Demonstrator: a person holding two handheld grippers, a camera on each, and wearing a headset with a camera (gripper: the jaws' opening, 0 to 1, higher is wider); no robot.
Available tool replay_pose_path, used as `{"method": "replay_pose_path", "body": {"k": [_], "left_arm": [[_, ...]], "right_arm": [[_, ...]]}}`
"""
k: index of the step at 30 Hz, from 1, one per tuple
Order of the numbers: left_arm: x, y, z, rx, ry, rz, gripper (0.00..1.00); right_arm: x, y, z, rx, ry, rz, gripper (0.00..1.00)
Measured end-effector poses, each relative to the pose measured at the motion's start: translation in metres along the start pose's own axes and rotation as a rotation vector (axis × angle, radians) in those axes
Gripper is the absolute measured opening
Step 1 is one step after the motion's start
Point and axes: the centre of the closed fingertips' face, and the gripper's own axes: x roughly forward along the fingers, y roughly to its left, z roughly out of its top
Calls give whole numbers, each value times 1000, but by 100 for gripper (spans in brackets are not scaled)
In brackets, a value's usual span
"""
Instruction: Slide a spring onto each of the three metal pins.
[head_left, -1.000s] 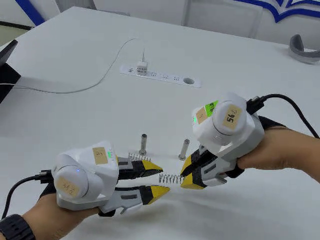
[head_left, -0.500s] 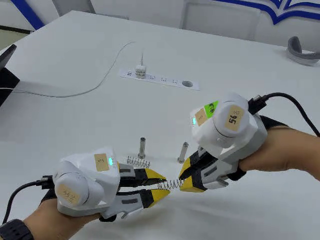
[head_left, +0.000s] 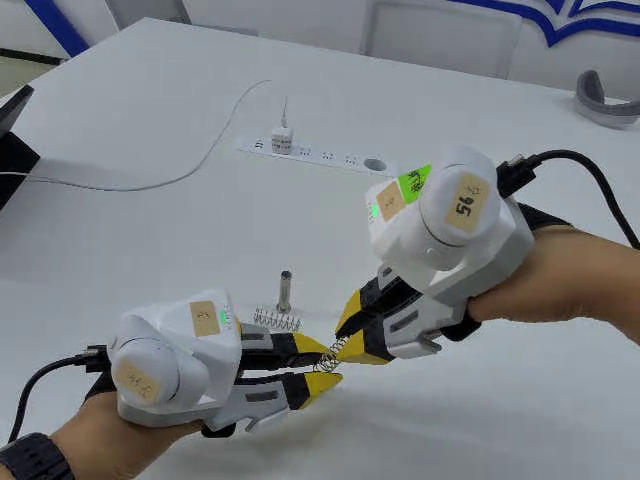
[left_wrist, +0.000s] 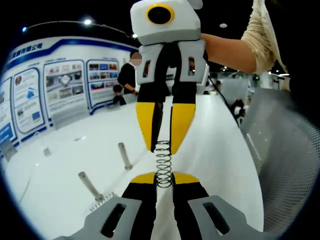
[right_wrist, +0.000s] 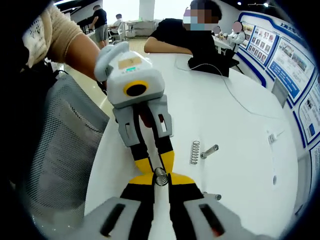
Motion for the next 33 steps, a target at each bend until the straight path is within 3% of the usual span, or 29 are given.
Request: {"method": "replay_pose_path", "body": {"k": [28,33], "left_arm": [[0,2,7,13,-23,12,11],[0,5,6,12,-14,27,16]], "right_arm": [[6,-1,-4,19,18,5,12],[4,-4,-3,24,17,-5,12]]}}
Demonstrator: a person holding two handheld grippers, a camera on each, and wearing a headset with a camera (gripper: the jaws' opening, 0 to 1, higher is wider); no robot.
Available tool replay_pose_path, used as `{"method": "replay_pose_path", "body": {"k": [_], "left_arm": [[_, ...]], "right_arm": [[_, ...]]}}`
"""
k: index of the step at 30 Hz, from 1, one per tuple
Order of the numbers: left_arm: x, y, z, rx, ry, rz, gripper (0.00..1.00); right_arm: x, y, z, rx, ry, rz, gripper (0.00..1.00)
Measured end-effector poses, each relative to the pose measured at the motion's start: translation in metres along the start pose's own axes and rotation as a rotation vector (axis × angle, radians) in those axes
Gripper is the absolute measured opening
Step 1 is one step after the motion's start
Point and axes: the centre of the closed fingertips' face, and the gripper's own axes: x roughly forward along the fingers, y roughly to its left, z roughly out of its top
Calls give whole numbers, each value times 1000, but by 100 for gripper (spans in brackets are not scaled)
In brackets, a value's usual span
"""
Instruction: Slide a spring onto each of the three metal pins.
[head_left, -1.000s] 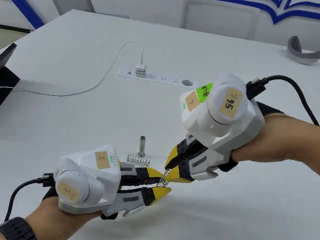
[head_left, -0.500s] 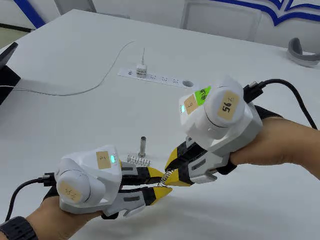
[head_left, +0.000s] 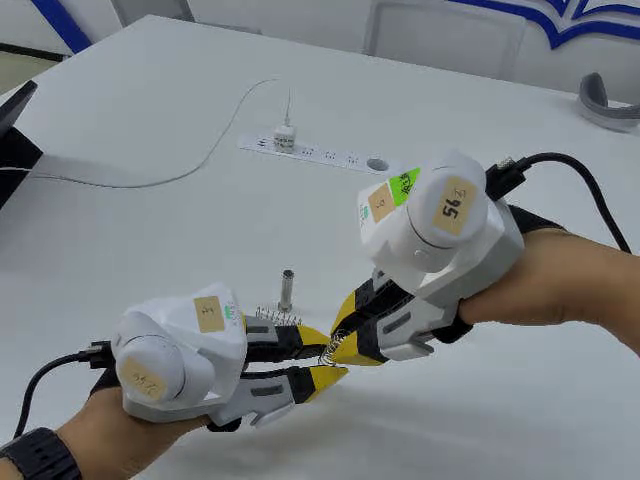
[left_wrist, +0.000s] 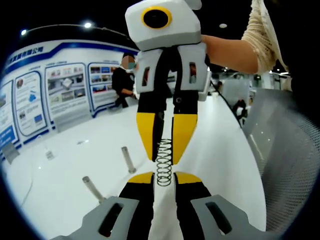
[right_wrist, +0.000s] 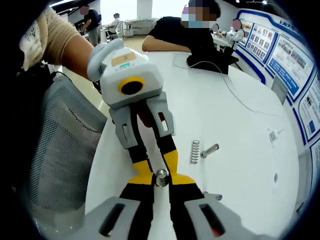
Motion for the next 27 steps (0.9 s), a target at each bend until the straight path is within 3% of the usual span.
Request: {"method": "replay_pose_path", "body": {"k": [14,18,27], "left_arm": [[-29,24,-13,-61,17,101,32],[-39,35,-19,-79,29,144,37],[-48,53,-24,-100,37,206,46]], "right_arm": [[-19,-23,-15,46,13,-58,12],[-27,-33,-20,62,21,-81,12],[-41,-54,-22,83,34,-121,12]]}}
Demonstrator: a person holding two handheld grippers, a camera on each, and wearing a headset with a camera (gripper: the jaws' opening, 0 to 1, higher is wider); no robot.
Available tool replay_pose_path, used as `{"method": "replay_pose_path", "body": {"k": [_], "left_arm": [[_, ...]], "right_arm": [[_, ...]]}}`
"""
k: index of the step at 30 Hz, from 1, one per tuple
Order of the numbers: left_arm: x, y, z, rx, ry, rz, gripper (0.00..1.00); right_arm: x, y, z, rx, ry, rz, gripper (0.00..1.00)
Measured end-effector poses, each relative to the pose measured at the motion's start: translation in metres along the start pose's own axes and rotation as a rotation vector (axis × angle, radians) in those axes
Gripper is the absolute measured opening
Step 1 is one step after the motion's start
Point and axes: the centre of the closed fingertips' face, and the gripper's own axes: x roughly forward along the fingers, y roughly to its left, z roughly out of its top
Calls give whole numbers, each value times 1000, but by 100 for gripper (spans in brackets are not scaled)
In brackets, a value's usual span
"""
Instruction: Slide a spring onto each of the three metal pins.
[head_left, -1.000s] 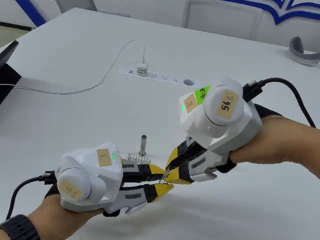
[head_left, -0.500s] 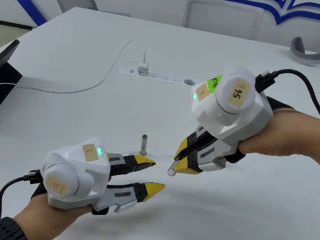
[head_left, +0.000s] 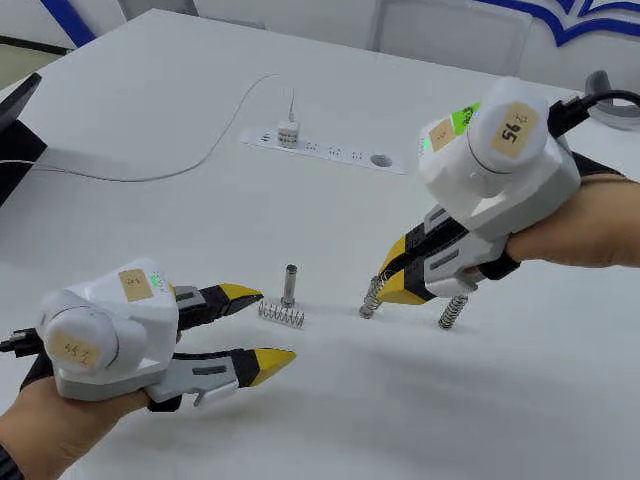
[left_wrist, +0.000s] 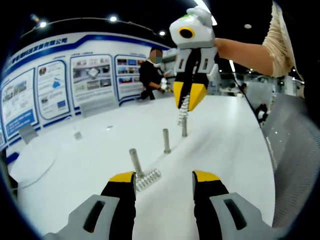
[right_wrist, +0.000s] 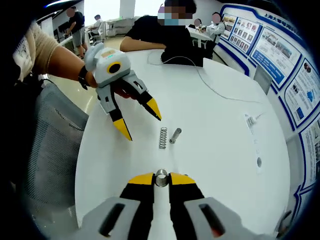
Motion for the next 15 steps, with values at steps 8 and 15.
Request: {"method": "replay_pose_path", "body": {"k": [8,15], "left_arm": [[-1,6,-6,-15,13,19,52],[-1,8,-6,-27,13,29,56]], "right_arm": [[-4,-21,3,6,18,-36,12],[10,-34,-7,6,94,-31,12]]}}
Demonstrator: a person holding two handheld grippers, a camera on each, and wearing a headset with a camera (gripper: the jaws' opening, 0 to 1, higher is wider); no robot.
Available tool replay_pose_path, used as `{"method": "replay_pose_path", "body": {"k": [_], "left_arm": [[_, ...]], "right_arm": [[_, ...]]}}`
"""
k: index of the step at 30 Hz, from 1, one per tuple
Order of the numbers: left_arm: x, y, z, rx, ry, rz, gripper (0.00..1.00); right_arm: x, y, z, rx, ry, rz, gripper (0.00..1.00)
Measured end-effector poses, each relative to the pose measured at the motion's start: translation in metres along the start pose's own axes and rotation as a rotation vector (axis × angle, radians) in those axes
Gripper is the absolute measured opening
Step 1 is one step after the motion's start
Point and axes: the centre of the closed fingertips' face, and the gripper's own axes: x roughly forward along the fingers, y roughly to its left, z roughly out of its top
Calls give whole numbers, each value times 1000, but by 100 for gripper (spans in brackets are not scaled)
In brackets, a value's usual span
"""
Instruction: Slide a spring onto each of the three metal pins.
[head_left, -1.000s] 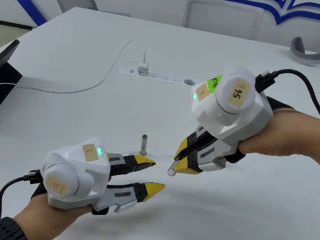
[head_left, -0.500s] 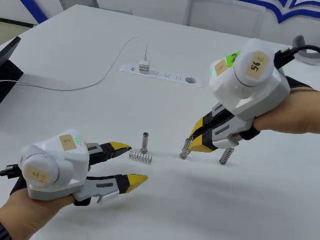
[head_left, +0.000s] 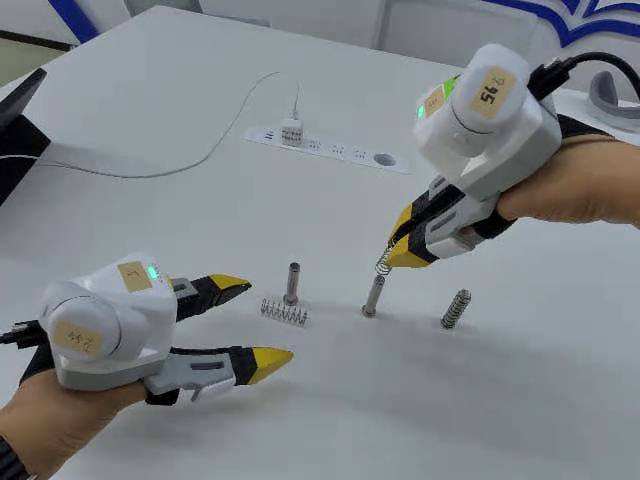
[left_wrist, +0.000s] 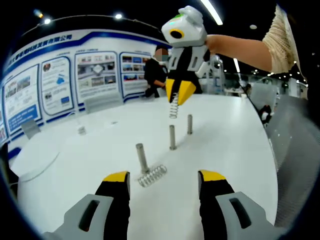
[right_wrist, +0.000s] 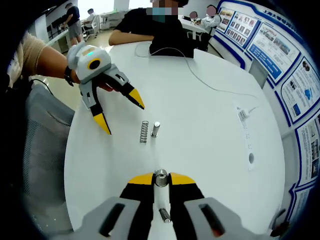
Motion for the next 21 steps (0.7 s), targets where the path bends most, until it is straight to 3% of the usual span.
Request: {"method": "replay_pose_path", "body": {"k": [10,21], "left_arm": [[0,1,-1,-12,0,5,59],[1,3,0,-12,2,3,58]], "right_arm": [[19,-2,-11,-6,61,32,12],[32,2,-14,4,81,54,12]]}}
